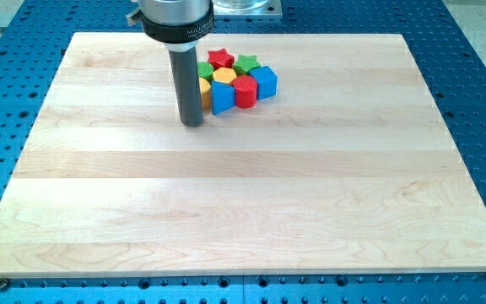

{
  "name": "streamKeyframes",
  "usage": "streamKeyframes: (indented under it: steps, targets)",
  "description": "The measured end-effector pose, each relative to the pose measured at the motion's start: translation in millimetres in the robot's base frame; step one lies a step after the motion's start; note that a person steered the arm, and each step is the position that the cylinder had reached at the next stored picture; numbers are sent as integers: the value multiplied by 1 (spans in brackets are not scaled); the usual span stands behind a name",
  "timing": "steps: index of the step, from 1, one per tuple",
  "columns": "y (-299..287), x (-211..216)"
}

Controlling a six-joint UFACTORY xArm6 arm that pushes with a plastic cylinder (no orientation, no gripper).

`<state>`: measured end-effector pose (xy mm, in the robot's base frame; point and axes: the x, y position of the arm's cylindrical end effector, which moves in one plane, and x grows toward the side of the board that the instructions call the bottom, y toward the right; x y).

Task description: Push the group of blocks downwards

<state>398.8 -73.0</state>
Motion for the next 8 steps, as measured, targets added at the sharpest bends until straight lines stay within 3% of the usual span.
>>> streamKeyframes:
  steps: [3,5,7,8]
  targets:
    - [-1,-3]
    - [-55,22]
    - [-38,-86]
    - [12,-99]
